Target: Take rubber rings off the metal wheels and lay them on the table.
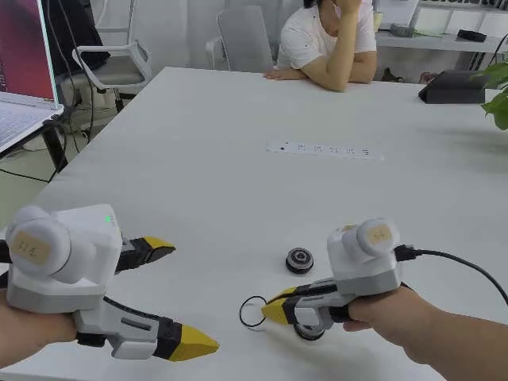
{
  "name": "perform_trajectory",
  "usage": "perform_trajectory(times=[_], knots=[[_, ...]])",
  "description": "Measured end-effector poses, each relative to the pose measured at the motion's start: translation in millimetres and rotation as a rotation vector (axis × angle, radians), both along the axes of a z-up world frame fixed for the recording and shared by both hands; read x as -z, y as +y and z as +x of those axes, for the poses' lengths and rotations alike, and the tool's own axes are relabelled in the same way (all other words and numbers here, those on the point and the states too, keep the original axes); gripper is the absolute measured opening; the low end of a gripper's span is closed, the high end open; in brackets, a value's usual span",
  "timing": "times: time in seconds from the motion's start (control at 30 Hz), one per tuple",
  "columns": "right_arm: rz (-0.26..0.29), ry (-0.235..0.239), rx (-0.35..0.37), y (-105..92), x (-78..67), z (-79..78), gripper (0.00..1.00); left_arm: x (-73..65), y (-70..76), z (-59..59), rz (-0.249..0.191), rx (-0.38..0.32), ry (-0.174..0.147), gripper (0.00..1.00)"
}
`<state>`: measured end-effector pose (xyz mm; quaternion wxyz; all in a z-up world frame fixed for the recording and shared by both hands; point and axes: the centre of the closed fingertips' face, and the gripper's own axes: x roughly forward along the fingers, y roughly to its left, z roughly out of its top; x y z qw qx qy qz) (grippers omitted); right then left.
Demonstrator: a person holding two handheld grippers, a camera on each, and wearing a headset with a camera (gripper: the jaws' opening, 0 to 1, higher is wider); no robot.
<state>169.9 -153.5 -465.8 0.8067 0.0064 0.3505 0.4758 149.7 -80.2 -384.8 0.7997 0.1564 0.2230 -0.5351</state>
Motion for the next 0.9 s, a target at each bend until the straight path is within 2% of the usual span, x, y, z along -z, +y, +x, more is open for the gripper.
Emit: perform_trajectory(times=[0.13, 0.17, 0.27, 0.57, 0.7, 0.9], knots=[[0.008, 0.015, 0.004, -0.6, -0.5, -1.2, 0.19, 0.0, -1.5, 0.3, 0.0, 0.003, 0.002, 0.88], [0.007, 0.003, 0.003, -1.6, -1.4, -0.4, 0.22, 0.1, -1.8, 0.4, 0.002, 0.005, 0.002, 0.88], [0.01, -0.006, -0.001, -3.4, -4.4, -0.5, 0.22, -0.5, -1.8, 1.9, 0.0, 0.005, -0.004, 0.87], [0.038, -0.03, 0.017, -12.4, -20.9, 4.1, 0.25, 6.3, -7.0, -0.4, 0.019, 0.024, 0.03, 0.87], [0.05, -0.045, 0.023, -19.2, -29.7, 4.5, 0.26, 3.2, -10.4, 1.0, 0.024, 0.034, 0.014, 0.84], [0.066, -0.061, 0.043, -31.1, -38.7, 5.9, 0.26, -0.7, -18.3, 3.6, 0.022, 0.046, 0.017, 0.83]])
